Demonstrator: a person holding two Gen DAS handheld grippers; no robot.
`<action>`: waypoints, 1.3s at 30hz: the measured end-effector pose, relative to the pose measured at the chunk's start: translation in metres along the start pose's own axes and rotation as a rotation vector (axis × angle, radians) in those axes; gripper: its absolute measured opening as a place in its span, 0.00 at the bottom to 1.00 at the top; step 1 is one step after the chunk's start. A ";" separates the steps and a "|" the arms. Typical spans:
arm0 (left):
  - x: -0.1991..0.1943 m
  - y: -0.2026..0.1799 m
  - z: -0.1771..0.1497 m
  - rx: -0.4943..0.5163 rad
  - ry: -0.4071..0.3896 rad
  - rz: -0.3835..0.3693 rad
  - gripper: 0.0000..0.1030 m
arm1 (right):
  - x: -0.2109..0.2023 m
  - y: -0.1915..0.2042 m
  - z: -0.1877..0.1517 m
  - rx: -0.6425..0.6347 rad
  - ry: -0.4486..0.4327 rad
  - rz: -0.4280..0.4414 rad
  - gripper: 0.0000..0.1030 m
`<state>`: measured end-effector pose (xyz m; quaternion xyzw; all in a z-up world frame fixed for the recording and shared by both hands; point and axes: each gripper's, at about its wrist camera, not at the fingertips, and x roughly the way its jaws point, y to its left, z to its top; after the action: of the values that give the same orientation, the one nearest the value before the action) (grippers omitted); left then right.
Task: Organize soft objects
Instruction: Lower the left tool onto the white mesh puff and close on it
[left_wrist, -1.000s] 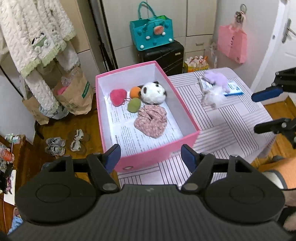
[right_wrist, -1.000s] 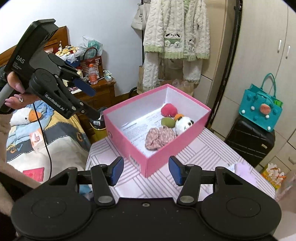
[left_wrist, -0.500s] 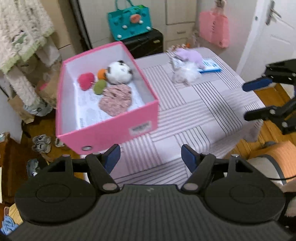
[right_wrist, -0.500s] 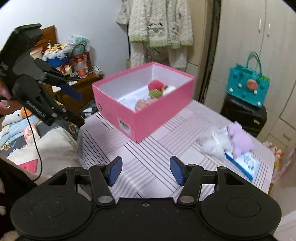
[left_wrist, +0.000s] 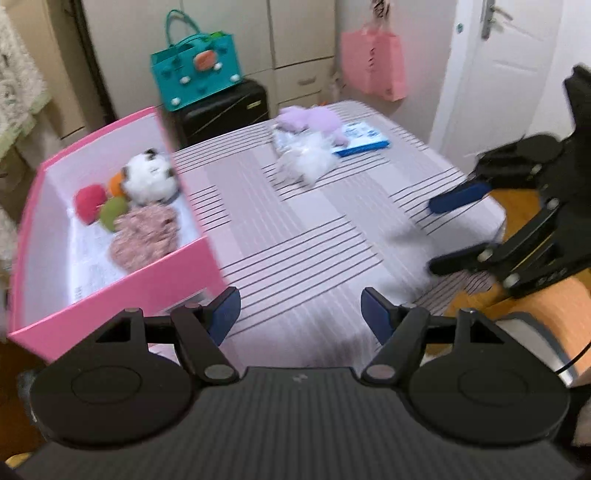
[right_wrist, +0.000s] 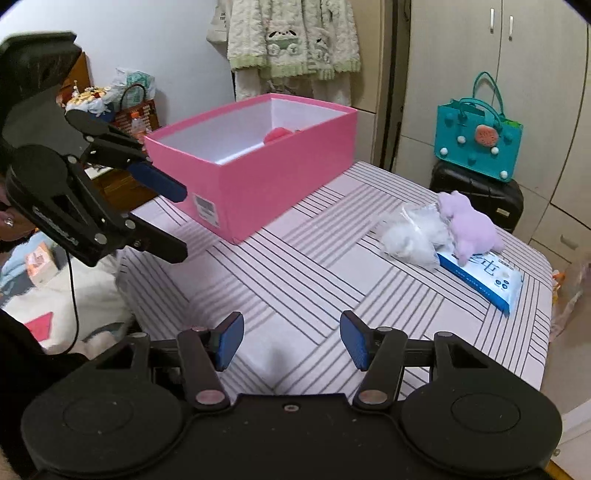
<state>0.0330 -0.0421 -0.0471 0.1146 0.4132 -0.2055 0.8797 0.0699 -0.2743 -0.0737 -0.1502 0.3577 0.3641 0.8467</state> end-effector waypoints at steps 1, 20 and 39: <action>0.005 -0.001 0.001 -0.005 -0.013 -0.021 0.69 | 0.004 -0.002 -0.002 -0.002 -0.005 -0.005 0.61; 0.106 -0.024 0.065 -0.043 -0.235 -0.023 0.70 | 0.042 -0.076 -0.016 0.037 -0.165 -0.100 0.63; 0.201 -0.010 0.112 -0.212 -0.173 0.040 0.70 | 0.048 -0.171 0.030 0.198 -0.124 -0.158 0.63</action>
<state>0.2200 -0.1466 -0.1318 0.0112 0.3529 -0.1522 0.9231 0.2319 -0.3526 -0.0881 -0.0709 0.3259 0.2678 0.9039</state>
